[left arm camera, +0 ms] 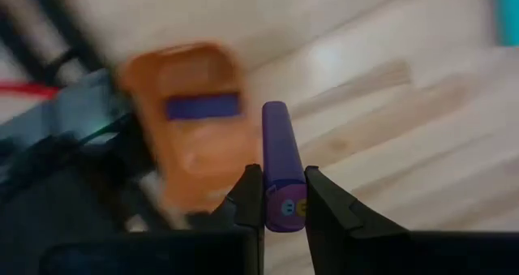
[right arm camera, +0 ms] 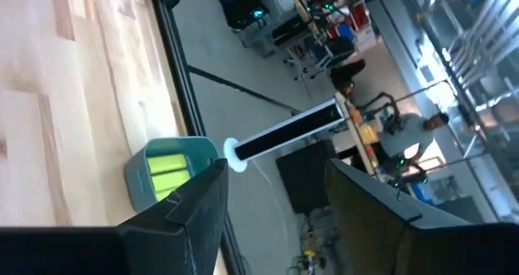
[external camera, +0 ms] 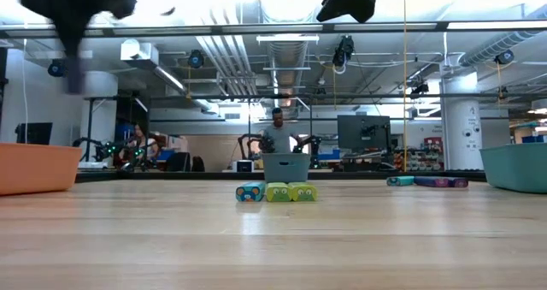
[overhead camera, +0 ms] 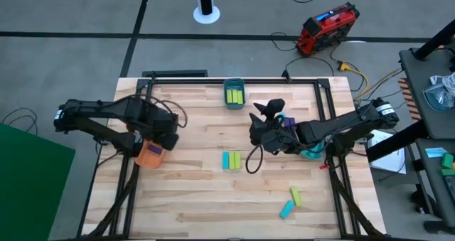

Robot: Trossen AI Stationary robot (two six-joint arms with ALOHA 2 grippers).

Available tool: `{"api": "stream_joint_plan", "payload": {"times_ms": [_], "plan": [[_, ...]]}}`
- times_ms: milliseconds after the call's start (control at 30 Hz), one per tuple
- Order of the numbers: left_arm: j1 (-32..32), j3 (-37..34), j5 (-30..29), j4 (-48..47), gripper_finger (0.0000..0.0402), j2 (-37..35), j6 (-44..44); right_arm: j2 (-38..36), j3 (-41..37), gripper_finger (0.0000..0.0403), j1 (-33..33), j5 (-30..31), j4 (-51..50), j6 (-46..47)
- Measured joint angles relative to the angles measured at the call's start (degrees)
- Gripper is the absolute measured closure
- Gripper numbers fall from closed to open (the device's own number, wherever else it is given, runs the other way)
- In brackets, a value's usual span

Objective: Sort blocks
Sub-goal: Put the violet block into the orange bin

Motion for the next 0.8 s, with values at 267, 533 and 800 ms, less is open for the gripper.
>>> {"api": "stream_joint_plan", "payload": {"times_ms": [267, 533, 800], "plan": [[0.9, -10.7, 0.8, 1.5, 0.0367, -1.9, -3.1, 0.0, -0.1, 0.0222, -0.6, -0.4, 0.0, 2.7], [0.9, -22.3, 5.3, 7.2, 0.0365, -1.6, -3.6, 0.0, -0.1, 0.0235, -0.6, -0.4, 0.0, 2.8], [0.9, -24.8, 6.5, 7.0, 0.0312, -1.0, -5.5, 0.0, -0.2, 0.0247, -0.6, -0.4, 0.0, 2.8]]}}
